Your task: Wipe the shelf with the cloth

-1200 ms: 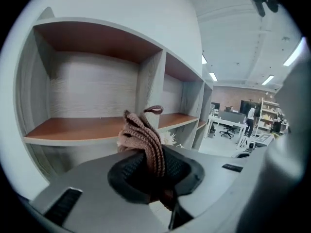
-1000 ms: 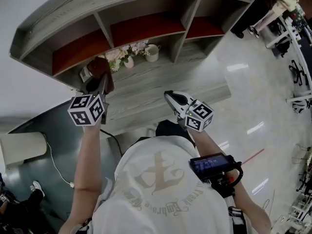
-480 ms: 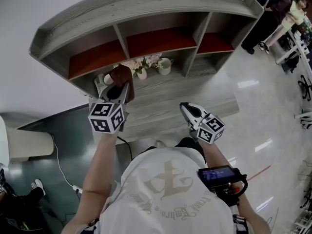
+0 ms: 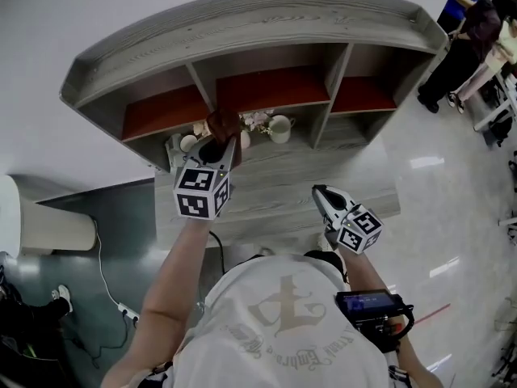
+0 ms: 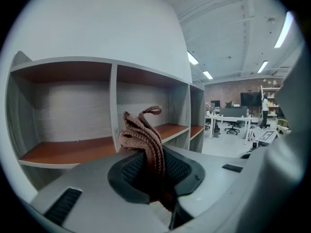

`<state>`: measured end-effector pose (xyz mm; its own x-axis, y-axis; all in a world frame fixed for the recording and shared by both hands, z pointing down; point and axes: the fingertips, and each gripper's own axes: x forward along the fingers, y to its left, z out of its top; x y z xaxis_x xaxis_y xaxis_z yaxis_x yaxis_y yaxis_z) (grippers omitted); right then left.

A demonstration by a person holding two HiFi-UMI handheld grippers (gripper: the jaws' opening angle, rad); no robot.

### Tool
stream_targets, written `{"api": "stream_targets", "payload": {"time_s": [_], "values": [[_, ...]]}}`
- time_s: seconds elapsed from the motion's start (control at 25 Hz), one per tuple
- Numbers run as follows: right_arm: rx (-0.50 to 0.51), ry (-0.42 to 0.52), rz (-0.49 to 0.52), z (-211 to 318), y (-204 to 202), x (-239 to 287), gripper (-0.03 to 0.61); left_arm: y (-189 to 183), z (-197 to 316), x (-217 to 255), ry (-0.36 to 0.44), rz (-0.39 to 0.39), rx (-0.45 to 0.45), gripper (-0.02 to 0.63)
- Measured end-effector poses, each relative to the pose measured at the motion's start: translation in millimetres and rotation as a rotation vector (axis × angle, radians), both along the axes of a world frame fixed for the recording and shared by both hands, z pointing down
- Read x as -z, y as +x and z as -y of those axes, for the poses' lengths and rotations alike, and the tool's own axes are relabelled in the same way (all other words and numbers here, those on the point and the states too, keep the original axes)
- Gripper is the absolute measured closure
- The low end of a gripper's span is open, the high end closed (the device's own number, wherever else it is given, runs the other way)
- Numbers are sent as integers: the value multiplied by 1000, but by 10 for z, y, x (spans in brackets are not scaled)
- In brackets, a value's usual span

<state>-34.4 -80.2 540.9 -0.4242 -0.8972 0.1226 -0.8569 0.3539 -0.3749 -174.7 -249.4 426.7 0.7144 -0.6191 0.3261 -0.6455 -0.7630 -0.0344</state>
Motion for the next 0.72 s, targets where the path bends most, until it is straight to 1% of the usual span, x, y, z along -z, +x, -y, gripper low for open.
{"api": "stream_targets", "payload": {"time_s": [0.2, 0.36, 0.72], "values": [[31, -1, 9, 80, 306, -3, 574, 213, 198, 70, 39, 33, 83, 545], [67, 0, 15, 188, 519, 17, 574, 325, 409, 113, 79, 99, 166, 545], [106, -3, 37, 300, 992, 10, 574, 517, 907, 79, 88, 235, 330, 545]]}}
